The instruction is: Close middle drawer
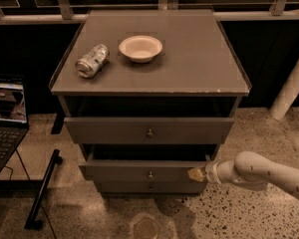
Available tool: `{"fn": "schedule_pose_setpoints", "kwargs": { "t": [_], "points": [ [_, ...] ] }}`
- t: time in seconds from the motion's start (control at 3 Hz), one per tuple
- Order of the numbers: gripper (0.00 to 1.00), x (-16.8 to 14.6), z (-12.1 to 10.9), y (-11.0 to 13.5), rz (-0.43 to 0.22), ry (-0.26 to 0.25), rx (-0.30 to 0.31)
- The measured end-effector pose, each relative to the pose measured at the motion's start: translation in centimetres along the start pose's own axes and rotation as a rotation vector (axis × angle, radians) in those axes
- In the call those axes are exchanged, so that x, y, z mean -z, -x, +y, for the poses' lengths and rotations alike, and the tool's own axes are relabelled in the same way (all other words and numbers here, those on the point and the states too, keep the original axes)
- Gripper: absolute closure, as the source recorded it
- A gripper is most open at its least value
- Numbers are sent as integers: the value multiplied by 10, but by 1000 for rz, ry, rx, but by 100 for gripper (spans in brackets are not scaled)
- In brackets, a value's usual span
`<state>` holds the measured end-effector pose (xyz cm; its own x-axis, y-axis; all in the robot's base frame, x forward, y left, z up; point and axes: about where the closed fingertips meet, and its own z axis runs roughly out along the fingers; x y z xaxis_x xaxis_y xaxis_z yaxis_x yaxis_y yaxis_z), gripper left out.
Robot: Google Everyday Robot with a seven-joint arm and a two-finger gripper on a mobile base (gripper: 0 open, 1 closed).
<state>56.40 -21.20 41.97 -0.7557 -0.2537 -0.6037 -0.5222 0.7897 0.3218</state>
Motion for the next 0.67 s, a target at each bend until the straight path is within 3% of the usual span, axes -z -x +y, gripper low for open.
{"fn": "schedule_pose_setpoints", "kwargs": {
  "t": [0.67],
  "points": [
    [100, -12, -3, 56, -46, -50, 37]
  ]
}}
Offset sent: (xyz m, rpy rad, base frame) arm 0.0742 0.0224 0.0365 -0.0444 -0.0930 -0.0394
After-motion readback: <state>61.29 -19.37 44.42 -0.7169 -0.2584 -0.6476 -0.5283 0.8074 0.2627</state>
